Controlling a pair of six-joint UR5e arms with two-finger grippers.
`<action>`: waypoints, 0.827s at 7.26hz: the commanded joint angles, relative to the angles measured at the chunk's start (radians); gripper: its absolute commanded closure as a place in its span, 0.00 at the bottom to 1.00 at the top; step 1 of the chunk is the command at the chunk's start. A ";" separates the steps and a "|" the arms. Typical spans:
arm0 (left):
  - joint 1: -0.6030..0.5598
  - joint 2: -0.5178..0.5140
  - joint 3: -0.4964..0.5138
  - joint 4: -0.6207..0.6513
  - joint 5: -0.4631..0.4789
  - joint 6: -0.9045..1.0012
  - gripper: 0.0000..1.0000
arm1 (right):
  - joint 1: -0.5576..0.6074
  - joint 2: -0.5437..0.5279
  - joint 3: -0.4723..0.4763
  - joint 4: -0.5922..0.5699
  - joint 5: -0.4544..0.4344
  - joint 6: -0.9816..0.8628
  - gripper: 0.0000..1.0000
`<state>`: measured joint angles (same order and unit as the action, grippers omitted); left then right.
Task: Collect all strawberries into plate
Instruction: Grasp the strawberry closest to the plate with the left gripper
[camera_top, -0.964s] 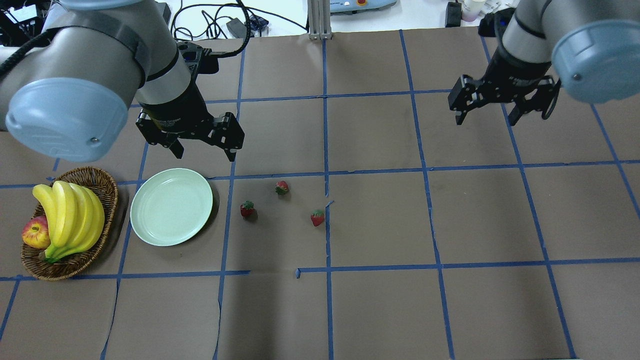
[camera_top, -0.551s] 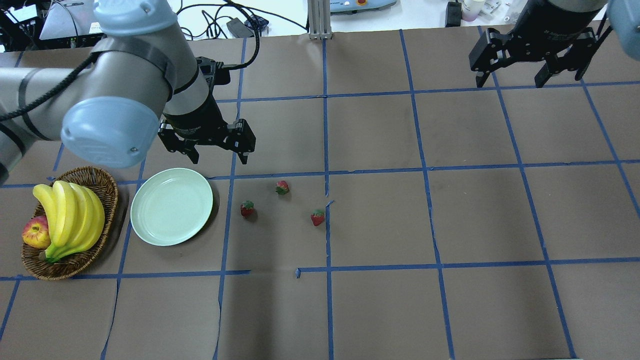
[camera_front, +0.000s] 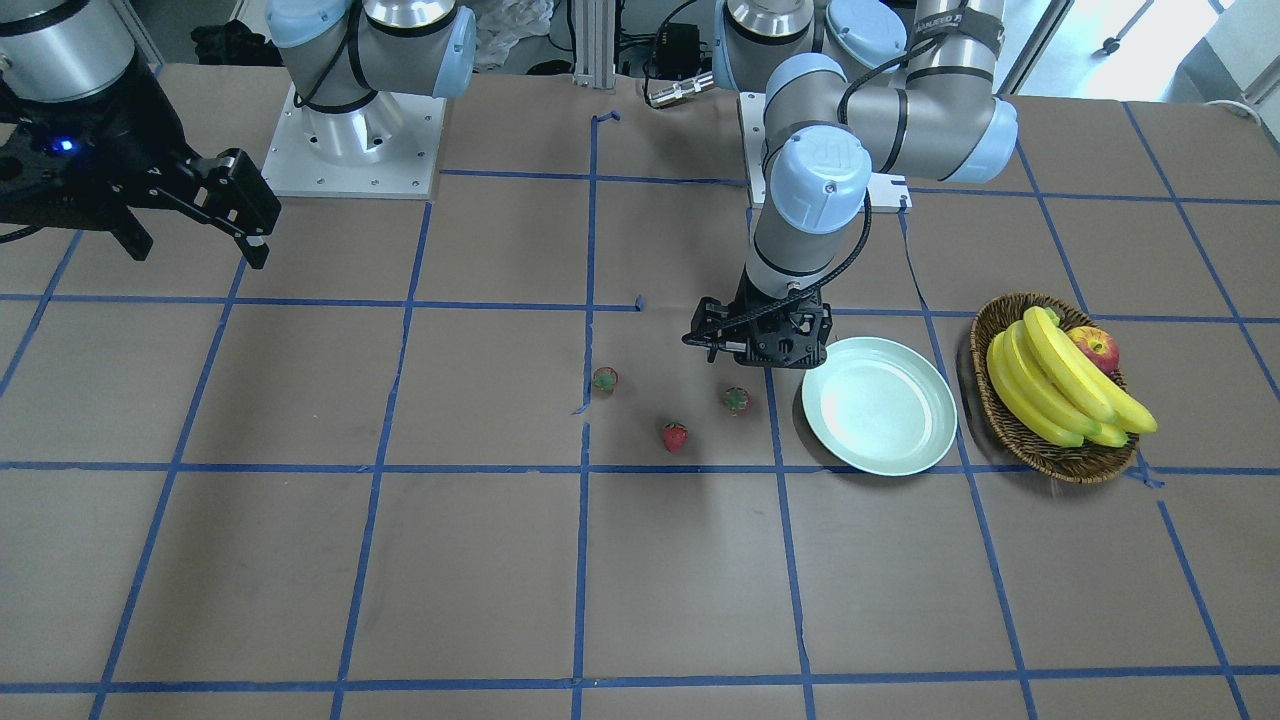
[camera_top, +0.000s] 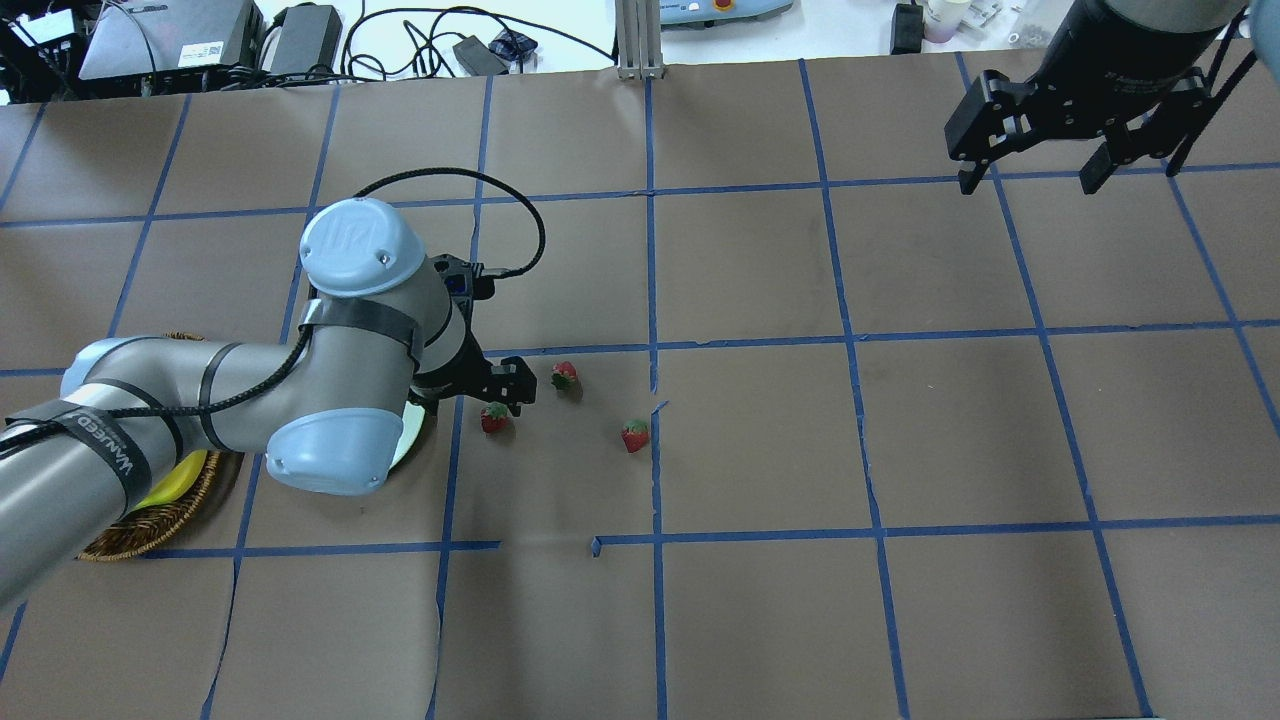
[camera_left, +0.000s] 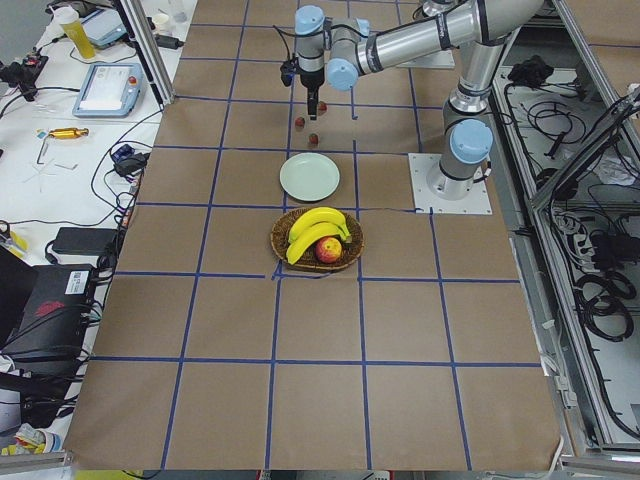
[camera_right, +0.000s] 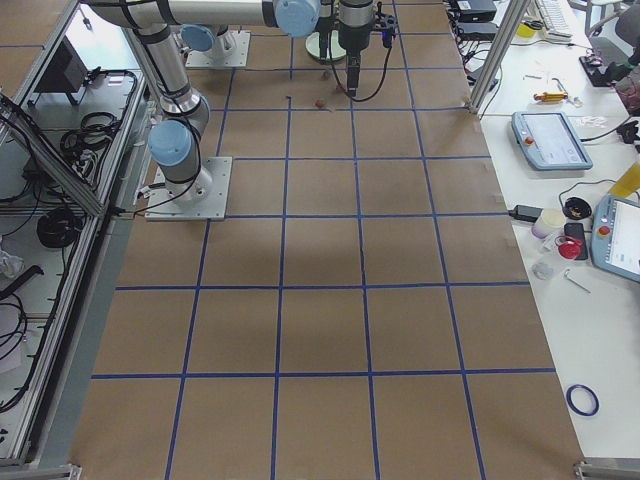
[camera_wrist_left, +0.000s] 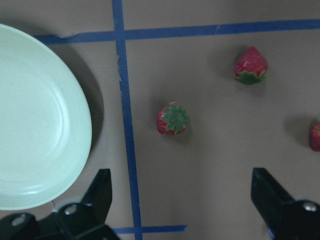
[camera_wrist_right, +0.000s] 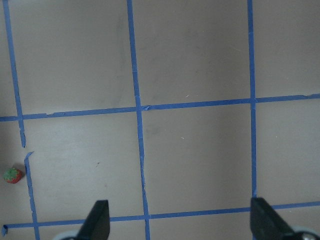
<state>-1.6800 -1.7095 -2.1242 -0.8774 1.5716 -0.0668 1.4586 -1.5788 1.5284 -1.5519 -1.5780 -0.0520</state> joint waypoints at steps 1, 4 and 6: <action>0.000 -0.039 -0.028 0.067 0.004 0.001 0.03 | 0.000 -0.001 0.003 0.018 0.000 0.000 0.00; 0.002 -0.129 0.038 0.084 0.004 0.016 0.22 | 0.000 0.000 0.001 0.018 0.001 0.000 0.00; 0.002 -0.163 0.038 0.110 0.004 0.021 0.32 | 0.000 0.000 0.001 0.018 0.000 0.000 0.00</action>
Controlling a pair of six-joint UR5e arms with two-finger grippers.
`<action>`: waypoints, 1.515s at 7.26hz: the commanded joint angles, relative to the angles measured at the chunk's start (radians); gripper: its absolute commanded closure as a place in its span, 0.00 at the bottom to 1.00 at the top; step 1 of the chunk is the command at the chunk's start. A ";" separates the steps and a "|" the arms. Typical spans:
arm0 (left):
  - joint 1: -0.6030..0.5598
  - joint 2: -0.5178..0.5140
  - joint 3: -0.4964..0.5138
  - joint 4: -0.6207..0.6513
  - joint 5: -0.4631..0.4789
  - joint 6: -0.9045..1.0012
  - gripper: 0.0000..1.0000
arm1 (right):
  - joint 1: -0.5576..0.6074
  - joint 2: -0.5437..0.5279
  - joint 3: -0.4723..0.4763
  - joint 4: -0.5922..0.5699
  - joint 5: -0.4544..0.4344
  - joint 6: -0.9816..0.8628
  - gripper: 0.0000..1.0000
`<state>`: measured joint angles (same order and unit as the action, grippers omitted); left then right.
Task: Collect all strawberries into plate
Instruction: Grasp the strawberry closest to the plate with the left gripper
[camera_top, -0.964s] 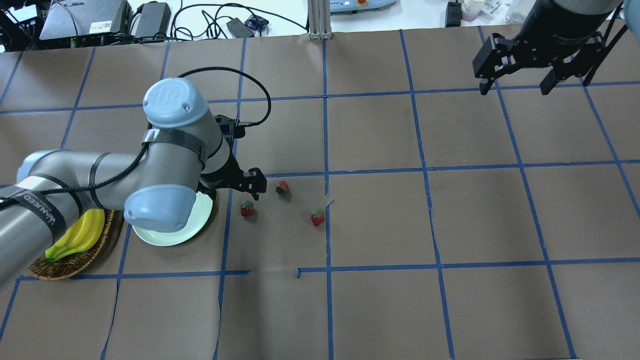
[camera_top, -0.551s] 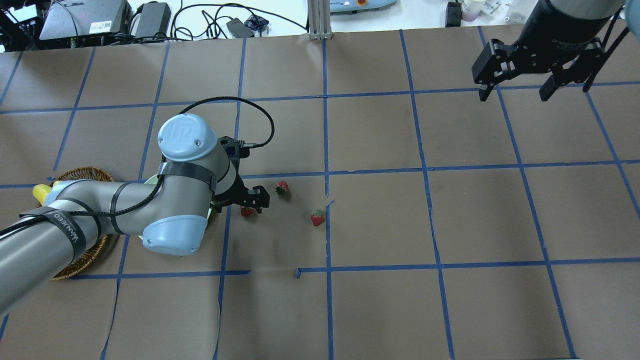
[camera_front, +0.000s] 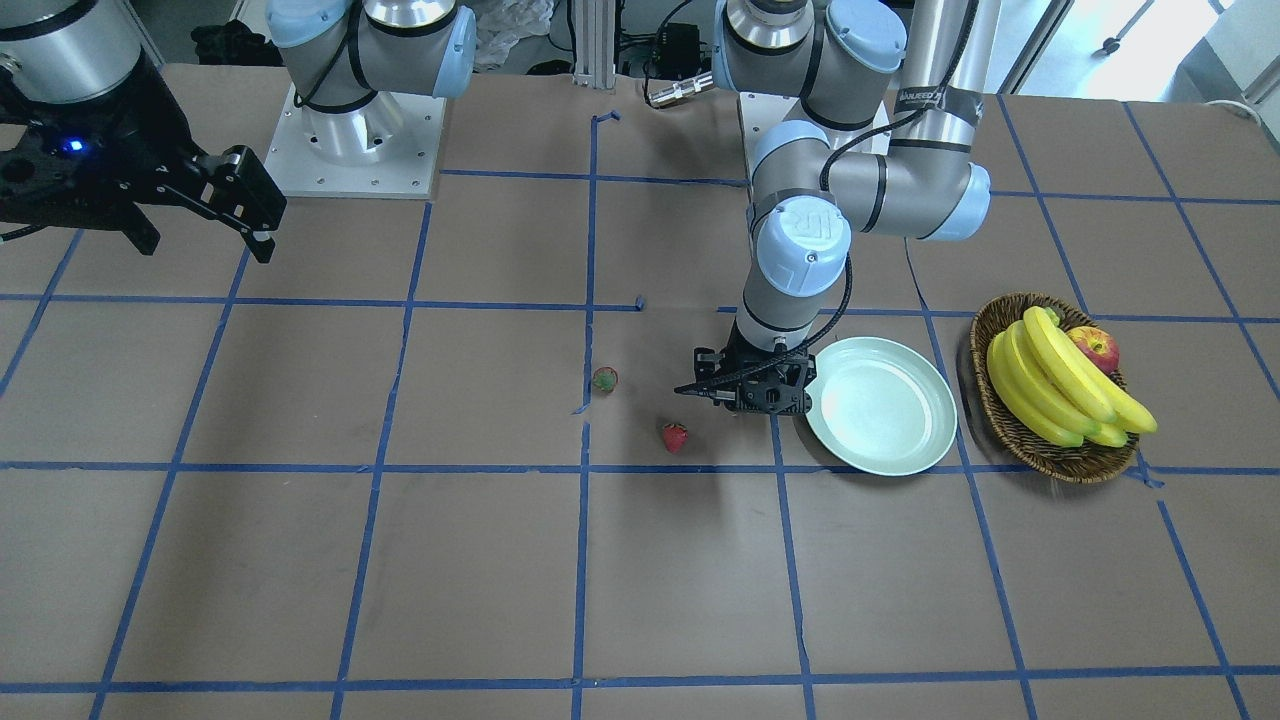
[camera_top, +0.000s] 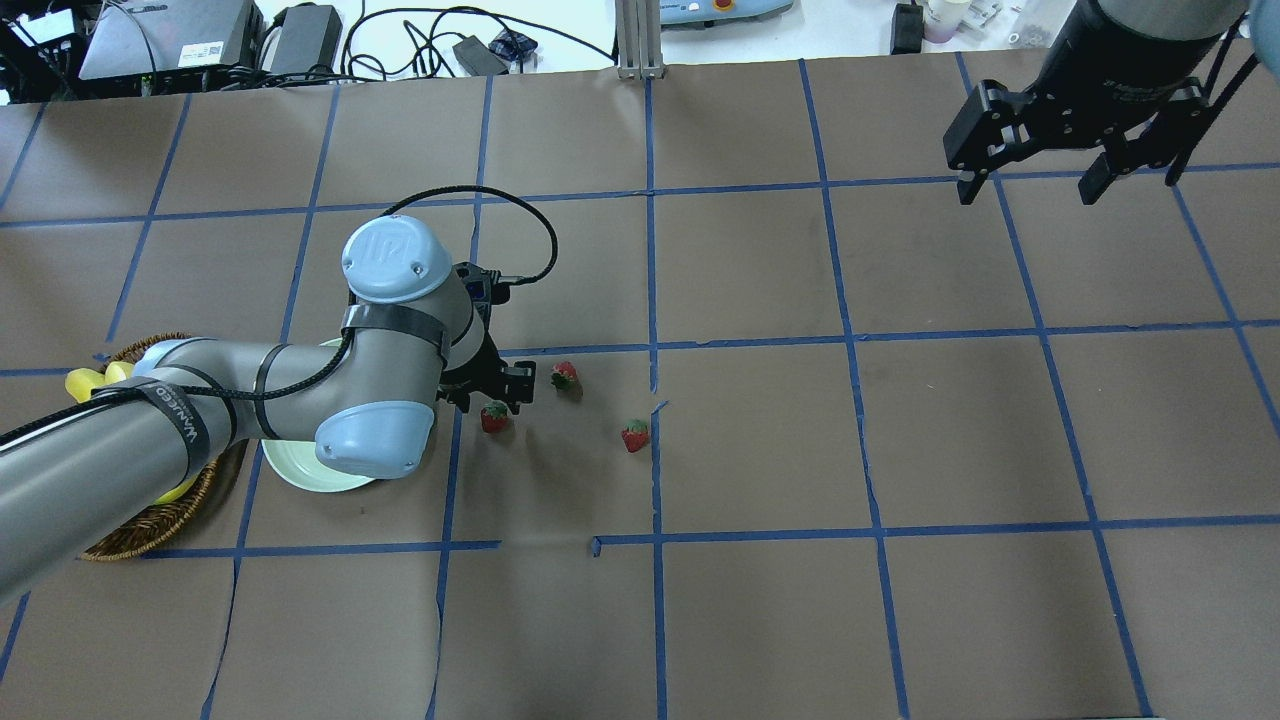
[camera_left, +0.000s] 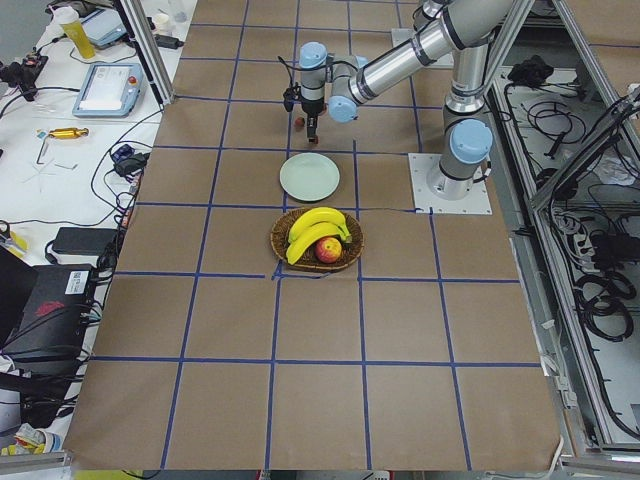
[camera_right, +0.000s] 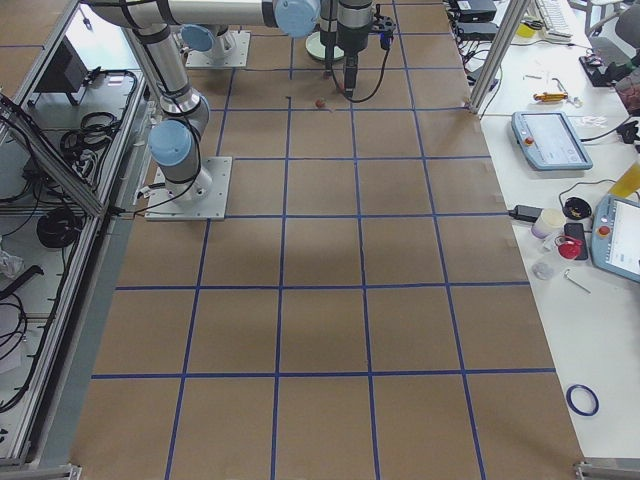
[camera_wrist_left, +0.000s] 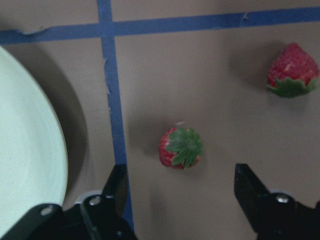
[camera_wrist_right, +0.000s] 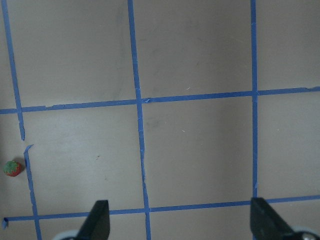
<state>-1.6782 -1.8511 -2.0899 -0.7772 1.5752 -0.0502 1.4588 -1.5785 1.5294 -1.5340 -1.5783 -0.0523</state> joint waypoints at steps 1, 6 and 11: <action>0.000 -0.029 0.002 0.010 0.002 0.004 0.37 | 0.000 0.000 0.000 0.000 0.000 0.000 0.00; 0.005 0.004 0.037 -0.028 0.048 0.006 0.98 | 0.000 0.000 0.000 0.000 0.001 0.002 0.00; 0.222 0.059 0.071 -0.260 0.163 0.398 0.42 | 0.000 0.002 -0.003 0.000 0.000 0.002 0.00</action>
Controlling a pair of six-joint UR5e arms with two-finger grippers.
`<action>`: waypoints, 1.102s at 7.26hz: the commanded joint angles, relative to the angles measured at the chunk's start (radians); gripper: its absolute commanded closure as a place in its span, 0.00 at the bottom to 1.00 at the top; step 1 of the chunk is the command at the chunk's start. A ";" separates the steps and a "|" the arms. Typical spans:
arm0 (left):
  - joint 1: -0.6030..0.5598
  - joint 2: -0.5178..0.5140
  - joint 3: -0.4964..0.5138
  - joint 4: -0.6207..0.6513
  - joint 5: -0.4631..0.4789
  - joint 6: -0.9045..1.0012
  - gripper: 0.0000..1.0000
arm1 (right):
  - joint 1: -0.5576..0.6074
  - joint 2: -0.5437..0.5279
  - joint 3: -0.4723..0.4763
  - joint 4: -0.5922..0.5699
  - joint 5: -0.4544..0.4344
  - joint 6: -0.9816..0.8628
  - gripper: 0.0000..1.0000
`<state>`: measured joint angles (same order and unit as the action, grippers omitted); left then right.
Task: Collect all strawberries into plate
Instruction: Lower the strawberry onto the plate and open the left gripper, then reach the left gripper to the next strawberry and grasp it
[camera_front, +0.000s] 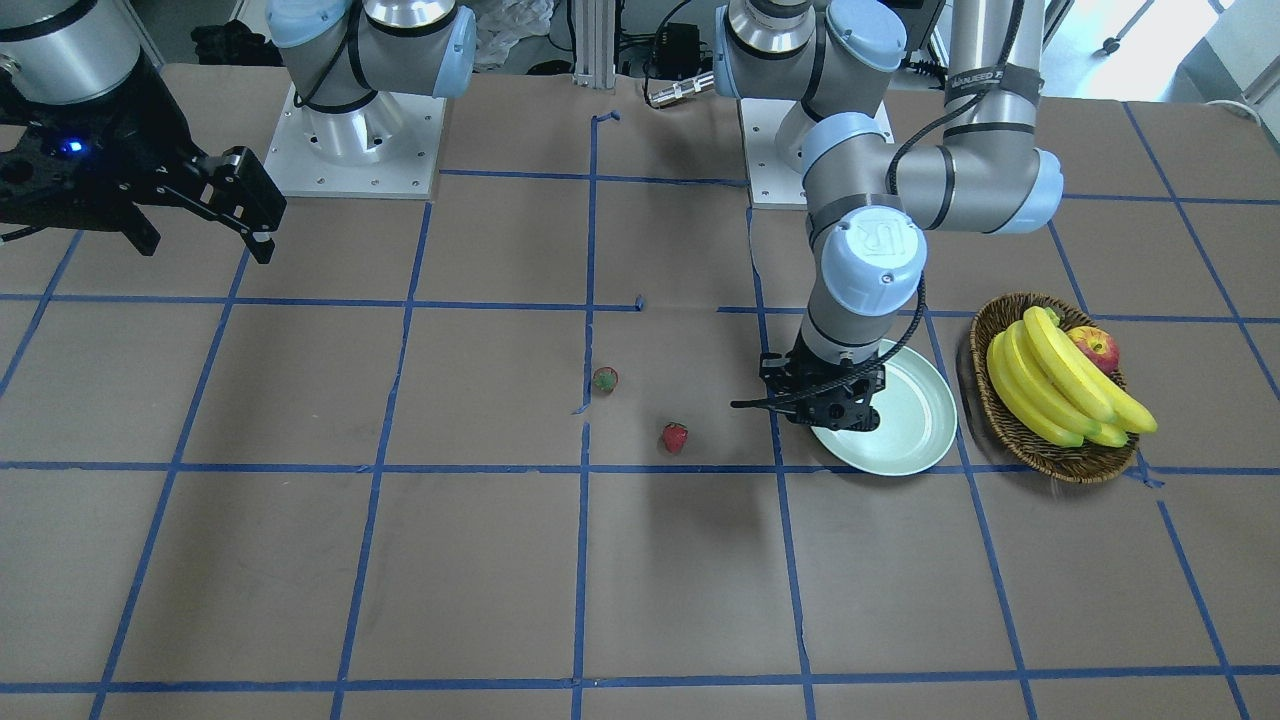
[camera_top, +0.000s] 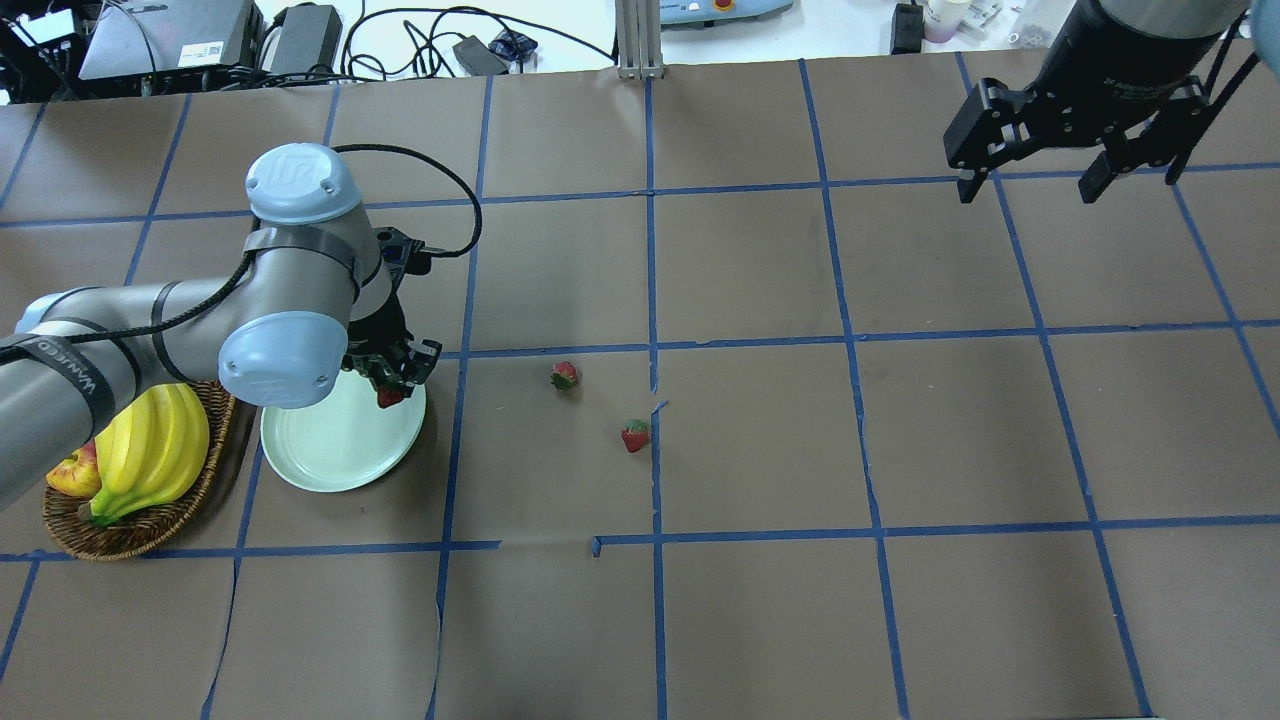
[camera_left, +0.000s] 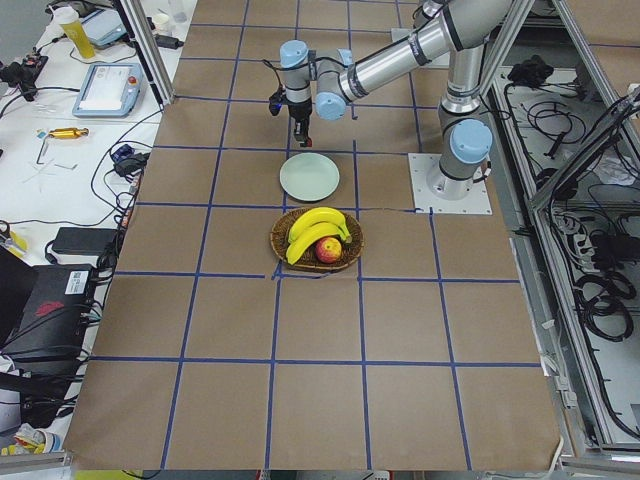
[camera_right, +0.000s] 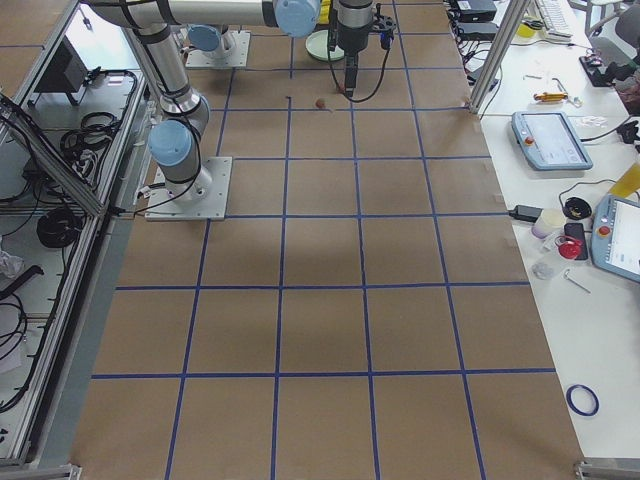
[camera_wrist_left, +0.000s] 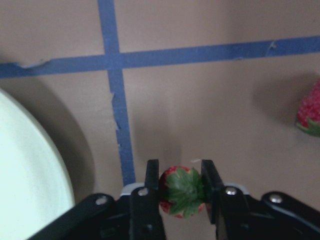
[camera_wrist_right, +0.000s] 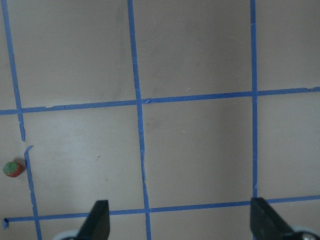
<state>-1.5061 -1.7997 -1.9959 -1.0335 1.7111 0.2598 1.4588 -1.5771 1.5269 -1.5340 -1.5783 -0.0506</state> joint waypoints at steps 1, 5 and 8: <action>0.037 0.011 -0.021 -0.002 0.027 0.085 0.00 | 0.000 -0.001 0.001 0.000 0.000 0.000 0.00; -0.160 -0.021 0.023 0.083 -0.131 -0.309 0.00 | 0.000 -0.001 0.001 0.000 0.000 0.001 0.00; -0.284 -0.136 0.068 0.226 -0.186 -0.522 0.13 | 0.000 -0.001 0.001 0.005 0.001 0.001 0.00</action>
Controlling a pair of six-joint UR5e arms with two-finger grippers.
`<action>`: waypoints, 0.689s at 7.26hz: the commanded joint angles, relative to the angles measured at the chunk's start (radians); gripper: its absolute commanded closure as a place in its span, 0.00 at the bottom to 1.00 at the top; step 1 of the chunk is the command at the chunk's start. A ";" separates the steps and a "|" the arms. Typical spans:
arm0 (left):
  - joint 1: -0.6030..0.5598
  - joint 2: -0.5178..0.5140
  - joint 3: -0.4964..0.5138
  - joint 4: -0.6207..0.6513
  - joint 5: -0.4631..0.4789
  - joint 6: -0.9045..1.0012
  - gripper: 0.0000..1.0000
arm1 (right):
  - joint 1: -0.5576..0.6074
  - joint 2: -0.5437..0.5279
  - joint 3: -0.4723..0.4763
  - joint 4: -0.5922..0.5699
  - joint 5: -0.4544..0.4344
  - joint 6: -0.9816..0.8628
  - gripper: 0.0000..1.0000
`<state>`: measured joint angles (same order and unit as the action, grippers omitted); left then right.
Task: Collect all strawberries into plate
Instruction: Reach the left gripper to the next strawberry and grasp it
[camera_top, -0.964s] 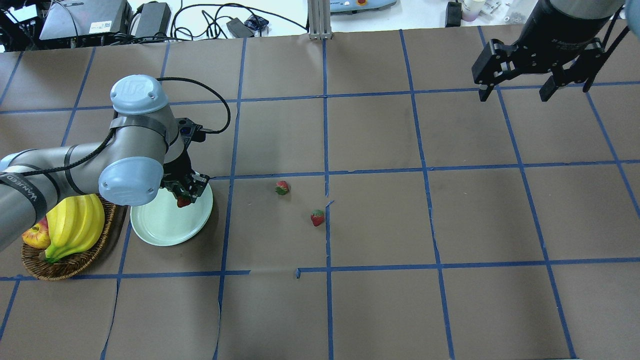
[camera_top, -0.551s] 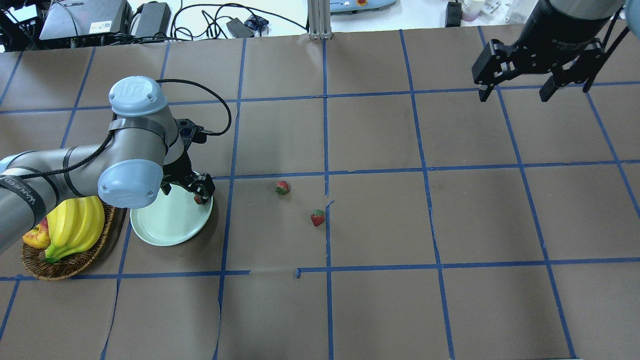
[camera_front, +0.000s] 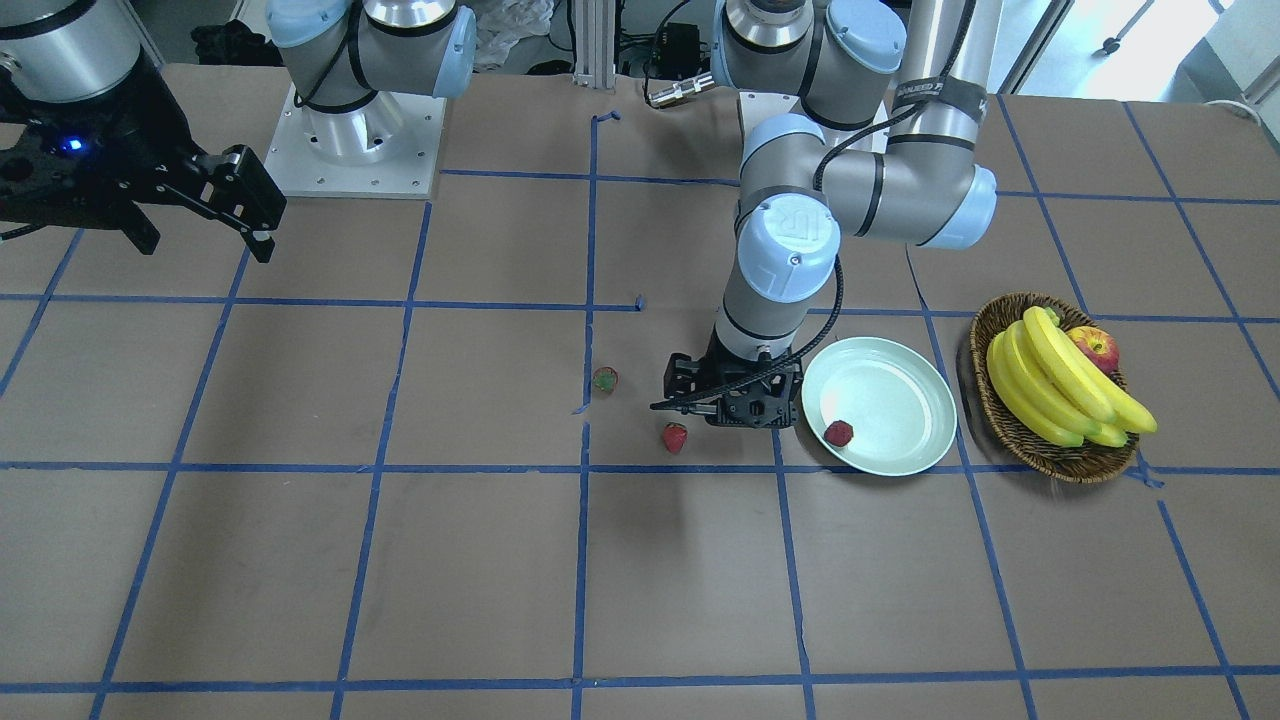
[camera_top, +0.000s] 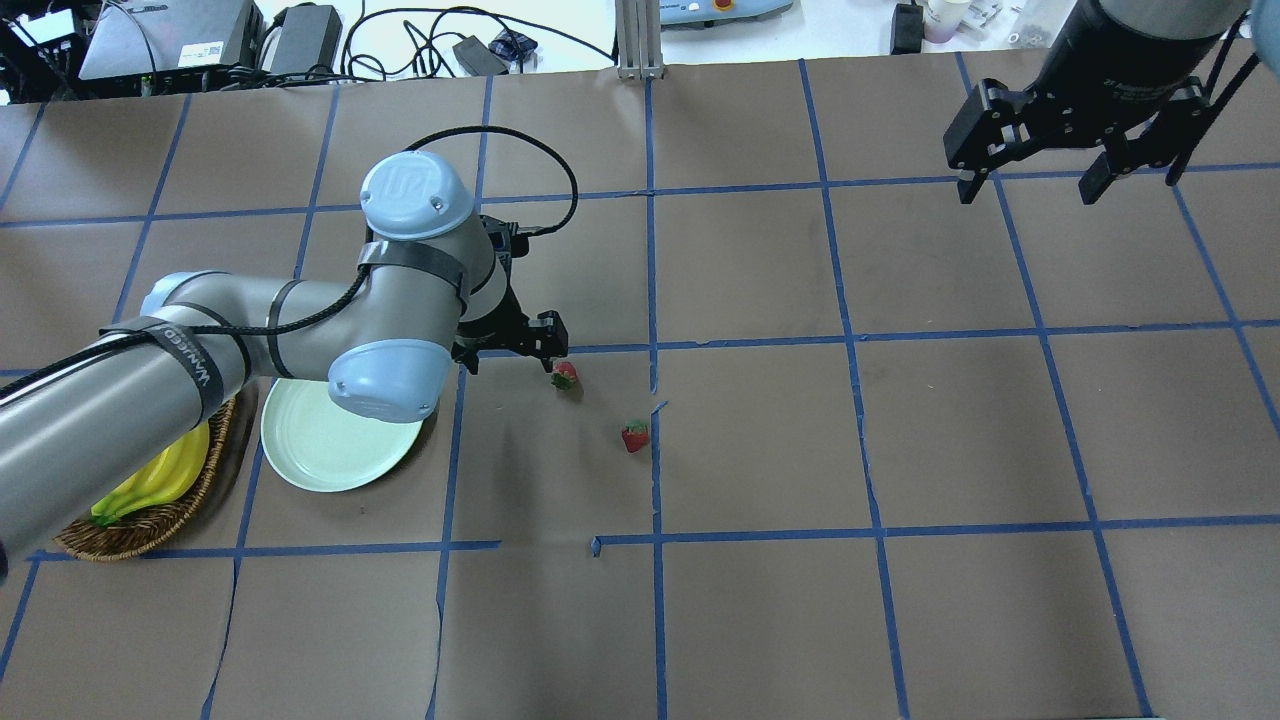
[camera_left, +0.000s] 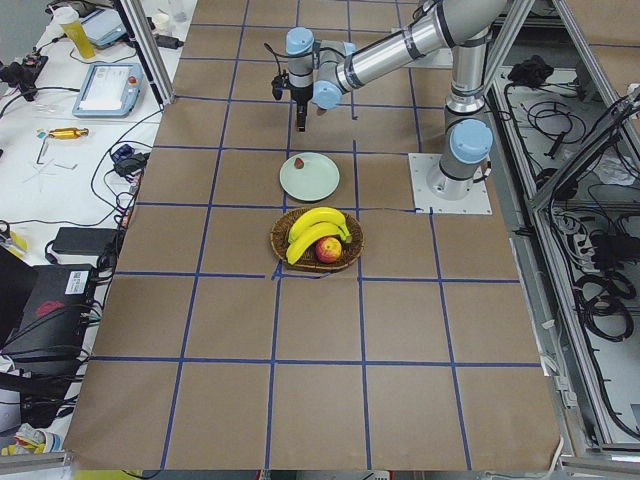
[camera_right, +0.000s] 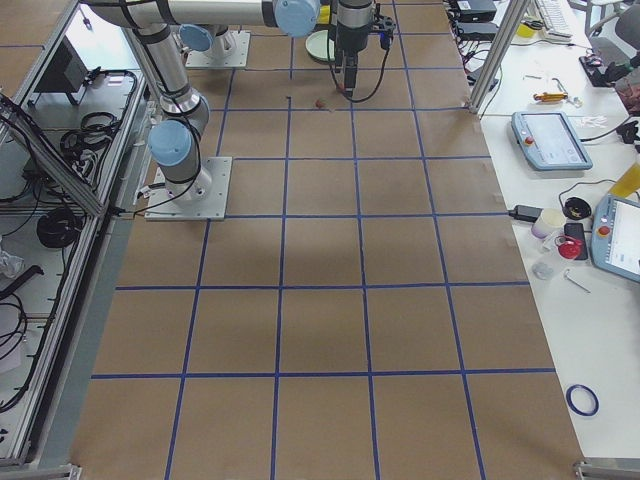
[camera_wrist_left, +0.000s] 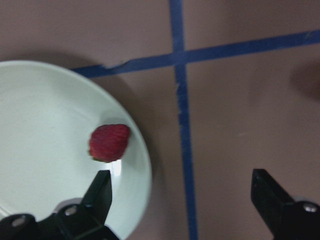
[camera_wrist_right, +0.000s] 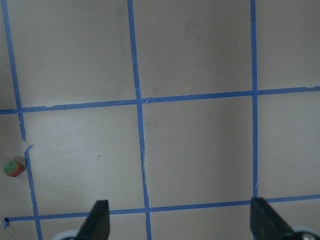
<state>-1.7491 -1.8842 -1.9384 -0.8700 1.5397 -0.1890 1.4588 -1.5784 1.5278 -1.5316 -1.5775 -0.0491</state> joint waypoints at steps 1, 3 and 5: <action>-0.050 -0.090 0.010 0.109 -0.016 -0.075 0.13 | 0.000 0.000 0.000 0.002 0.001 0.000 0.00; -0.072 -0.116 0.010 0.112 -0.001 -0.072 0.30 | 0.002 0.000 0.000 0.002 -0.001 0.000 0.00; -0.072 -0.116 0.010 0.109 0.013 -0.061 0.80 | 0.000 0.000 0.000 0.002 -0.003 -0.002 0.00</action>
<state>-1.8189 -1.9983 -1.9283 -0.7602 1.5421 -0.2551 1.4593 -1.5786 1.5279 -1.5294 -1.5794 -0.0494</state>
